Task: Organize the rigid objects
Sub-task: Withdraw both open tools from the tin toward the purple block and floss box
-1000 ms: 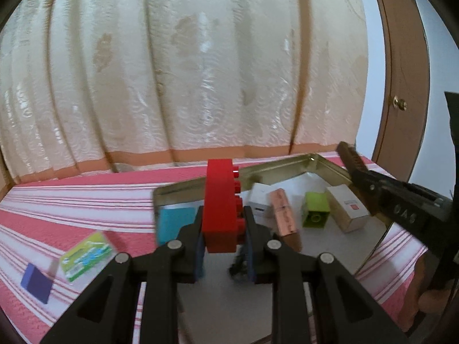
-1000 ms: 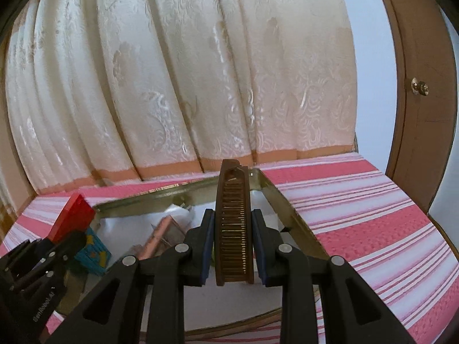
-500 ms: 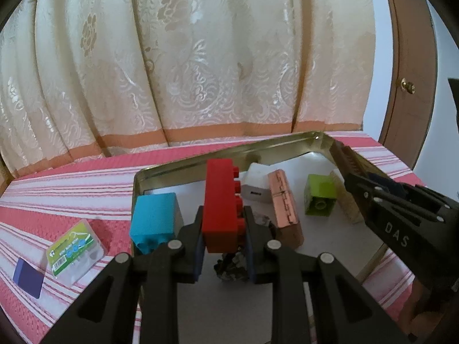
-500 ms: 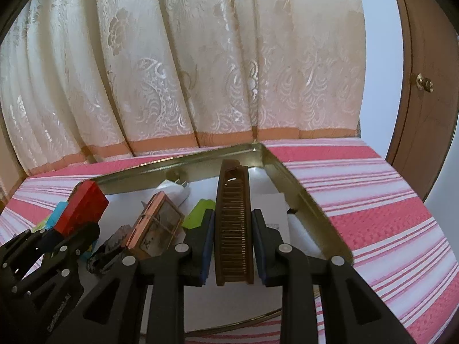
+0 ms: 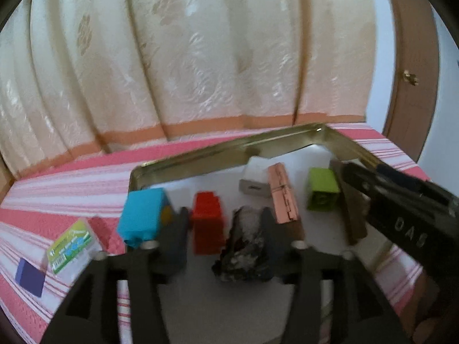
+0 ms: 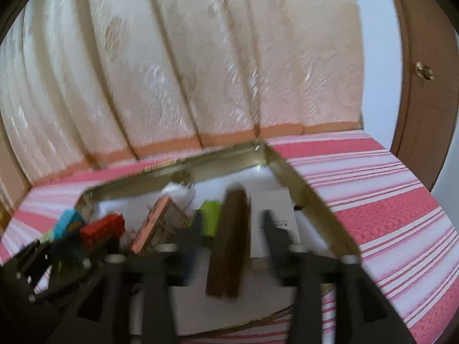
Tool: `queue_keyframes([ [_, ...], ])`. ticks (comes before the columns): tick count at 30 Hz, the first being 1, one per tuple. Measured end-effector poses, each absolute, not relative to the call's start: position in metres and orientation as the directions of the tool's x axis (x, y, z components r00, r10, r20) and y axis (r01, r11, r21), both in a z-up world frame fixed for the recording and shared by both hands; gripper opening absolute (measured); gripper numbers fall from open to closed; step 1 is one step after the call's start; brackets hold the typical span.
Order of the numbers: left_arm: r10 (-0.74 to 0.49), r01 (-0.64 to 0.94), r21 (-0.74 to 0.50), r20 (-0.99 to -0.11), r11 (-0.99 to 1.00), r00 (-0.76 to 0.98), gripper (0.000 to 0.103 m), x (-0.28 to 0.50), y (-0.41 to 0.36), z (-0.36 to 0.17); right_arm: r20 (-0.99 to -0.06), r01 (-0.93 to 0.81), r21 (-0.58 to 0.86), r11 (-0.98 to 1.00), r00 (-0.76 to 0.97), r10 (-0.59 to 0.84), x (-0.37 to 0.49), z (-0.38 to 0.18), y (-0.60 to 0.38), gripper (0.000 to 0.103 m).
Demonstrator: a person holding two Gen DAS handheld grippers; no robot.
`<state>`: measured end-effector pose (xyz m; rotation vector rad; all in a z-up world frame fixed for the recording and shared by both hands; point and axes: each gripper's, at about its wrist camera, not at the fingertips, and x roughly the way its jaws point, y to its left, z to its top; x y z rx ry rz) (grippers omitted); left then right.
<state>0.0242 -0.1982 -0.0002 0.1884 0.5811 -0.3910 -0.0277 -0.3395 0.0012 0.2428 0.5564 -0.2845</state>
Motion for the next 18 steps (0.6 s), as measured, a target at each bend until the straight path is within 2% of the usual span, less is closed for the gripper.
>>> queue_keyframes([
  [1, -0.314, 0.418, 0.074, -0.547, 0.905, 0.776, 0.09, 0.019, -0.199, 0.002, -0.524, 0.341, 0.167, 0.925, 0.825, -0.21, -0.032, 0.004, -0.342, 0.084],
  [3, -0.292, 0.398, 0.122, -0.493, 0.909, 0.819, 0.102, 0.007, -0.2, 0.006, -0.464, 0.359, 0.2, 0.912, 0.854, -0.234, -0.044, 0.01, -0.347, 0.084],
  [6, -0.283, 0.383, 0.151, -0.445, 0.911, 0.85, 0.103, 0.0, -0.199, 0.009, -0.436, 0.378, 0.228, 0.897, 0.864, -0.253, -0.049, 0.014, -0.354, 0.084],
  [13, -0.28, 0.354, 0.076, -0.469, 0.932, 0.838, 0.103, 0.009, -0.179, 0.008, -0.467, 0.421, 0.304, 0.855, 0.848, -0.252, -0.051, 0.006, -0.373, 0.084],
  [18, -0.269, 0.339, 0.071, -0.466, 0.938, 0.843, 0.103, 0.009, -0.171, 0.007, -0.391, 0.444, 0.3, 0.844, 0.864, -0.315, -0.065, 0.011, -0.372, 0.084],
])
